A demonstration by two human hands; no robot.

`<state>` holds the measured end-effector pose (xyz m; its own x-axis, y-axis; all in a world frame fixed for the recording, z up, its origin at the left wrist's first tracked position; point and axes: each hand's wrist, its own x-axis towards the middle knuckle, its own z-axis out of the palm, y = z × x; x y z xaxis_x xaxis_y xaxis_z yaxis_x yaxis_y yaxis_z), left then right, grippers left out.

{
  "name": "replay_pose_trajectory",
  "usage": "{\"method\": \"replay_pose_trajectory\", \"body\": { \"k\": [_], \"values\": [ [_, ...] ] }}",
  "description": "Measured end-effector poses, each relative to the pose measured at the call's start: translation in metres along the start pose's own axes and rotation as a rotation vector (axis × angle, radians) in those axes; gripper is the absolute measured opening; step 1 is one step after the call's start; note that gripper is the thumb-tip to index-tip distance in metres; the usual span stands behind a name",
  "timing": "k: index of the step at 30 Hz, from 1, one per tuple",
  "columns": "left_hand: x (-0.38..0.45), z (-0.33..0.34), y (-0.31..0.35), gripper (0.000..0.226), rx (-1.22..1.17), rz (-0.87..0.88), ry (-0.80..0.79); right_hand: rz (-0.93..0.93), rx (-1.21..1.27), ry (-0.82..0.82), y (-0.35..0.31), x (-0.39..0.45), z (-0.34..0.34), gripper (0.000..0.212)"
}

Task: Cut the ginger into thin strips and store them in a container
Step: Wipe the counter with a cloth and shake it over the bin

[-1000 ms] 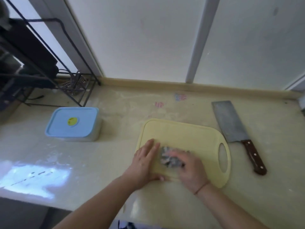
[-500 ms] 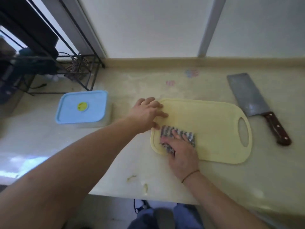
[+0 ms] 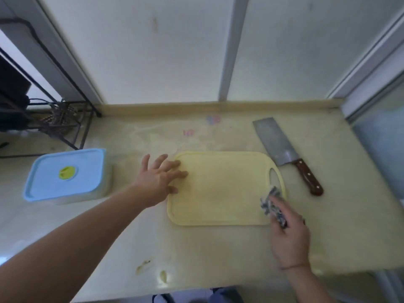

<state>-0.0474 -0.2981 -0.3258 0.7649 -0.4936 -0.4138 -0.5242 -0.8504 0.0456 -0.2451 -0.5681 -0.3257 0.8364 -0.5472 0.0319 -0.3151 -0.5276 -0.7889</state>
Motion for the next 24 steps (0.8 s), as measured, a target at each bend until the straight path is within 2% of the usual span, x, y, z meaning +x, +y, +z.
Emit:
{"method": "replay_pose_trajectory", "body": {
  "k": [3, 5, 7, 8, 11, 12, 14, 16, 18, 20, 21, 24],
  "values": [
    [0.001, 0.001, 0.005, 0.057, 0.019, -0.012, 0.000, -0.148, -0.253, -0.232, 0.013, -0.023, 0.048, 0.062],
    [0.003, 0.000, 0.007, 0.057, 0.028, -0.014, -0.004, -0.306, -0.244, -0.274, -0.001, -0.046, 0.083, 0.057],
    [0.003, -0.001, 0.009, 0.057, 0.052, -0.021, -0.004, -0.410, -0.165, -0.391, -0.032, -0.058, 0.102, 0.046],
    [0.003, -0.001, 0.009, 0.056, 0.074, -0.024, -0.008, -0.400, -0.151, -0.491, -0.046, -0.056, 0.106, 0.044],
    [-0.001, -0.001, -0.003, 0.055, 0.123, -0.030, -0.011, -0.321, -0.113, -0.610, -0.057, -0.035, 0.111, 0.041],
    [-0.004, -0.002, -0.010, 0.057, 0.146, -0.016, -0.008, -0.269, 0.027, -0.568, -0.060, -0.026, 0.099, 0.035],
    [-0.014, -0.005, -0.025, 0.072, 0.247, -0.026, 0.007, -0.118, 0.303, -0.355, -0.053, 0.001, 0.068, 0.022],
    [-0.020, 0.004, -0.043, 0.080, 0.343, -0.070, -0.003, -0.081, 0.356, -0.151, -0.049, 0.049, 0.044, 0.024],
    [-0.026, -0.011, -0.036, 0.069, 0.325, -0.180, 0.003, -0.159, 0.255, -0.054, -0.055, 0.119, 0.038, 0.019],
    [-0.022, -0.012, -0.030, 0.060, 0.237, -0.278, -0.012, -0.279, 0.096, -0.164, -0.068, 0.195, 0.044, 0.029],
    [-0.021, -0.014, -0.023, 0.063, 0.176, -0.301, -0.040, -0.330, -0.011, -0.246, -0.073, 0.226, 0.056, 0.032],
    [-0.020, -0.017, -0.002, 0.109, -0.018, -0.291, -0.124, -0.433, -0.445, -0.551, -0.077, 0.288, 0.098, 0.042]
  ]
}}
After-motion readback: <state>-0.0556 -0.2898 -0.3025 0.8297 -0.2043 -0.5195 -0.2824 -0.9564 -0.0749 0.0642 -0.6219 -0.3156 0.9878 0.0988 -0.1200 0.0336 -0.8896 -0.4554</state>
